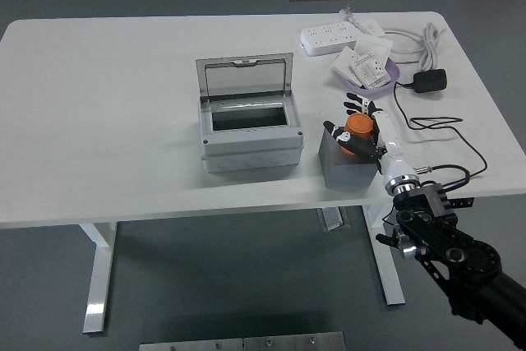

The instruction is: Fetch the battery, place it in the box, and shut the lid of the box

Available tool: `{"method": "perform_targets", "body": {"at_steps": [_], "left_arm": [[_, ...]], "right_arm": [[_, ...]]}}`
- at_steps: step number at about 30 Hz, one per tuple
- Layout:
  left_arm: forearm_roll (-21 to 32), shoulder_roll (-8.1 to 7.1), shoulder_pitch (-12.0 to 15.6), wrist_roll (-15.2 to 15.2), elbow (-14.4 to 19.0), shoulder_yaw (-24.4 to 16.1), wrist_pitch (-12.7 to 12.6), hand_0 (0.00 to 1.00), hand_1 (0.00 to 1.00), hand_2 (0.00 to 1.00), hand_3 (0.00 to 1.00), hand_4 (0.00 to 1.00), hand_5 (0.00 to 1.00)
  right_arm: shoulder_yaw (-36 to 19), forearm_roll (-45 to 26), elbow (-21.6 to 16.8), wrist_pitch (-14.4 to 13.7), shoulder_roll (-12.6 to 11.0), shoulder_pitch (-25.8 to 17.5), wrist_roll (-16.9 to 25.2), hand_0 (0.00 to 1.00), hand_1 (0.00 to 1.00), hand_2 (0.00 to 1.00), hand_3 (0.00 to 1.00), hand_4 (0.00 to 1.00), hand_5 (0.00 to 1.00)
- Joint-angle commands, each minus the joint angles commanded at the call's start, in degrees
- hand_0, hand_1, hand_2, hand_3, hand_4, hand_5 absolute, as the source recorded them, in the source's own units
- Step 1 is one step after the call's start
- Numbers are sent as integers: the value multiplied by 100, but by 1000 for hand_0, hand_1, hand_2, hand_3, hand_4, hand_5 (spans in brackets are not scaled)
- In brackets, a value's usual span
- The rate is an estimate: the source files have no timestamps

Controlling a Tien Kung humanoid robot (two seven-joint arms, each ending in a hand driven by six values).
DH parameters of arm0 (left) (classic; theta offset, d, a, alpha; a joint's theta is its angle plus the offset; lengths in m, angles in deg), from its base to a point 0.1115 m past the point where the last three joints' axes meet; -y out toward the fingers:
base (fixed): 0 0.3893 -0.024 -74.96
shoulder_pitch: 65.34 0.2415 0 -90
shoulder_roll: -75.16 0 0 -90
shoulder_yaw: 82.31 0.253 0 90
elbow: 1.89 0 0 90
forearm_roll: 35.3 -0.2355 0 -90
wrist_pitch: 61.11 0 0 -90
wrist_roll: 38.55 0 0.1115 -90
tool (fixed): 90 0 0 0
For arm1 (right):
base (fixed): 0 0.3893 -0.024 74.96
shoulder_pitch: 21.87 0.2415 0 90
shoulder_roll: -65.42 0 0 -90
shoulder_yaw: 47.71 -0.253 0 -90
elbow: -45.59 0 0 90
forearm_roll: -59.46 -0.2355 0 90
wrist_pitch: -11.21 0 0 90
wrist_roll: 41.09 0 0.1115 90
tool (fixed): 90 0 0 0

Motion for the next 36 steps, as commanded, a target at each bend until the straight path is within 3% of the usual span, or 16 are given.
{"method": "perform_targets", "body": {"at_steps": [5, 6, 11, 12, 17, 18, 23, 24, 36], "left_arm": [[2, 0, -3, 7, 0, -1, -6, 573, 587, 504, 555, 523, 2], [-5, 0, -4, 9, 0, -8, -9, 573, 587, 504, 555, 523, 2], [-3, 1, -4, 21, 0, -13, -20, 573, 587, 504, 555, 523, 2], [0, 1, -2, 24, 0, -12, -22, 573, 587, 504, 555, 523, 2], [6, 5, 6, 32, 0, -7, -26, 573, 587, 504, 555, 523, 2], [10, 5, 7, 34, 0, -4, -26, 573, 587, 504, 555, 523, 2], [14, 10, 11, 37, 0, 3, -26, 573, 587, 504, 555, 523, 2], [12, 11, 12, 37, 0, 3, -26, 573, 587, 504, 555, 523, 2], [-44, 14, 18, 61, 0, -30, -47, 573, 587, 504, 555, 523, 2]], "right_arm": [[10, -4, -3, 24, -2, 2, -11, 844, 832, 821, 855, 849, 205], [15, -11, -2, 31, -2, 3, -15, 844, 834, 822, 859, 667, 91], [16, -59, -7, 56, -3, -2, -27, 844, 834, 822, 859, 667, 91], [15, -72, -10, 60, -5, -3, -31, 844, 830, 821, 856, 583, 102], [-3, -126, -30, 70, -12, -6, -38, 844, 830, 821, 856, 583, 102], [-10, -134, -38, 71, -12, -8, -38, 837, 820, 795, 746, 483, 83], [-39, -152, -63, 75, -16, -5, -38, 837, 820, 795, 746, 483, 83], [-46, -157, -66, 78, -17, -3, -38, 830, 786, 758, 645, 304, 89], [-111, -150, -103, 87, -14, 16, -43, 826, 783, 757, 637, 326, 99]]}}
